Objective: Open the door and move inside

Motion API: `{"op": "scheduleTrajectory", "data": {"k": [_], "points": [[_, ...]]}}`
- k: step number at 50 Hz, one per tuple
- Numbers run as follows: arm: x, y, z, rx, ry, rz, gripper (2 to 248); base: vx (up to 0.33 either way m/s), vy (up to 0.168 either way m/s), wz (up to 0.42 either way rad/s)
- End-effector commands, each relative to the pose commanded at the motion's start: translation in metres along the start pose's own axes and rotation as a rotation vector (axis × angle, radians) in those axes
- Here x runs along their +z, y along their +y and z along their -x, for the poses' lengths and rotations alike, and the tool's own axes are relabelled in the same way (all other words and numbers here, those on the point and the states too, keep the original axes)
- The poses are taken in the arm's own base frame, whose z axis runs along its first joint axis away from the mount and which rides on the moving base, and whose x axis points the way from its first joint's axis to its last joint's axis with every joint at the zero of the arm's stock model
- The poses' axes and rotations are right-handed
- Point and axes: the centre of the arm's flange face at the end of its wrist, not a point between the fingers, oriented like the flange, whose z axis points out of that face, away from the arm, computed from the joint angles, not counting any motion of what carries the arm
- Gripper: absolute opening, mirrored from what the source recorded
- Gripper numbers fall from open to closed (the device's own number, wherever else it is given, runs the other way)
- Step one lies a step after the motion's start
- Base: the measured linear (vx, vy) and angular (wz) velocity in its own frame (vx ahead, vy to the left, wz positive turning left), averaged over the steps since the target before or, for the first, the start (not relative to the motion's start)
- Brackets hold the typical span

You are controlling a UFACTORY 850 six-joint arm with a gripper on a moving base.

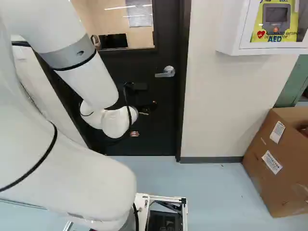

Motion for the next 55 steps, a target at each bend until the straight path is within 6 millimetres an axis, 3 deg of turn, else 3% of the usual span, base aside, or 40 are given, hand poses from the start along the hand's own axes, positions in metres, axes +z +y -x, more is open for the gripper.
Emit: {"op": "scheduleTrajectory", "data": {"k": [55], "points": [[0.025,0.0,-0.066,0.0,0.136,0.0,247,0.0,0.0,0.0]]}}
